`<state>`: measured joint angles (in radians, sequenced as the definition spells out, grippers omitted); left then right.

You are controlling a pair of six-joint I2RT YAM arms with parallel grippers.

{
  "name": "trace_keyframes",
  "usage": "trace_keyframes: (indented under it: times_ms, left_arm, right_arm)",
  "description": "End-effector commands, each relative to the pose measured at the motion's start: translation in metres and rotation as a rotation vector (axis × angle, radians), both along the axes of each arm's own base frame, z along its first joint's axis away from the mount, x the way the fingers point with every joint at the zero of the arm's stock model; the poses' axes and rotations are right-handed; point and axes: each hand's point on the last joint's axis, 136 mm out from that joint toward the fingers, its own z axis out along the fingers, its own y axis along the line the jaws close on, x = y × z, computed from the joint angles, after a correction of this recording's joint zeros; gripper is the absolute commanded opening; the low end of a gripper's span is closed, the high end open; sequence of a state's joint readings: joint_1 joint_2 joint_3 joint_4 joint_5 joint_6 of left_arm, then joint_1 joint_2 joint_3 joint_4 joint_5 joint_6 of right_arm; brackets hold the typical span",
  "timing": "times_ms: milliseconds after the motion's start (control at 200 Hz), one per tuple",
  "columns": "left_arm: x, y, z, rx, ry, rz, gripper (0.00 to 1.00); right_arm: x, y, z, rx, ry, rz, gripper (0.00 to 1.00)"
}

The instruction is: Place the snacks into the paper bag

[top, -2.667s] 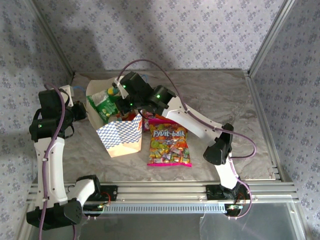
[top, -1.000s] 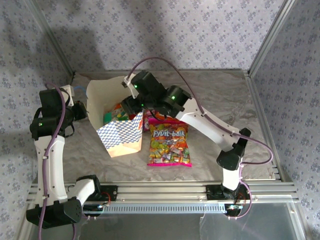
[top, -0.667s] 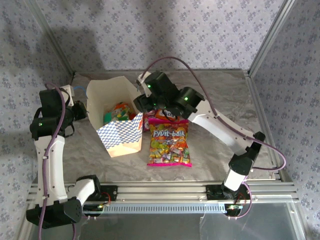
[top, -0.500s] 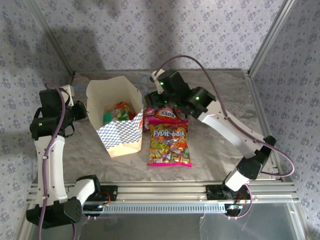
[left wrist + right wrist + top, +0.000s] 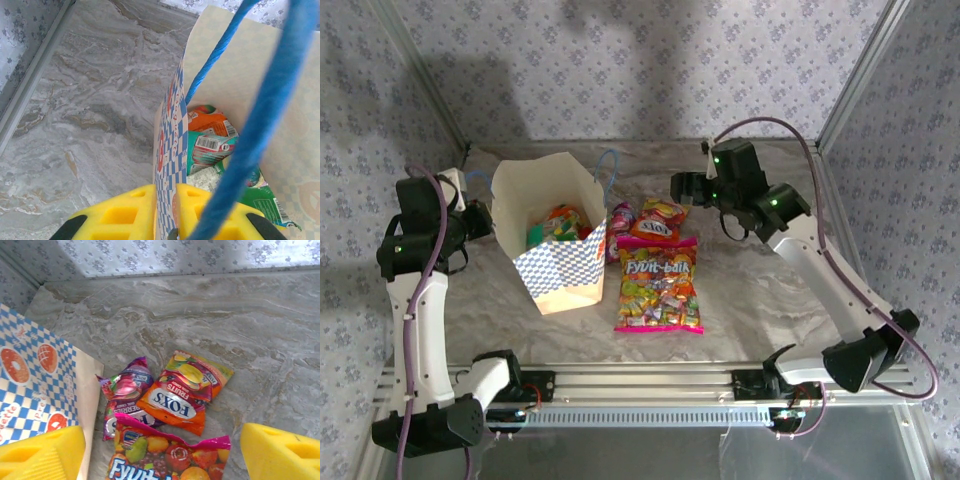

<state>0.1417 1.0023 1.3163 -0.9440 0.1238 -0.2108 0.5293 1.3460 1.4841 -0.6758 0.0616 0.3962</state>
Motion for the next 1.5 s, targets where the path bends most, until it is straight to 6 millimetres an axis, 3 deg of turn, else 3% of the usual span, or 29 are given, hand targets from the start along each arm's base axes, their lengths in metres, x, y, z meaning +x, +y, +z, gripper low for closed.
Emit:
trace_keyframes:
  times_ms: [0,195,675,1139,1499]
  left_arm:
    - [-0.001,-0.005,0.009,-0.024,-0.013,-0.007,0.18]
    - [-0.002,-0.005,0.011,-0.02,-0.012,-0.003,0.18]
    - [-0.003,-0.002,0.008,-0.013,-0.001,0.01,0.18]
    - [-0.002,0.002,0.003,0.001,0.022,0.026,0.18]
    - [-0.002,0.005,0.001,0.014,0.033,0.038,0.19]
  right_arm:
    - [0.005,-0.012,-0.007,0.08,0.041,-0.055,0.86]
    - [0.02,-0.029,-0.044,0.141,0.168,-0.122,0.91]
    - [0.047,-0.036,-0.104,0.183,0.342,-0.139,0.96]
    - [0.072,-0.023,-0.161,0.17,0.497,-0.136,0.98]
    - [0.091,-0.019,-0.195,0.159,0.557,-0.168,1.0]
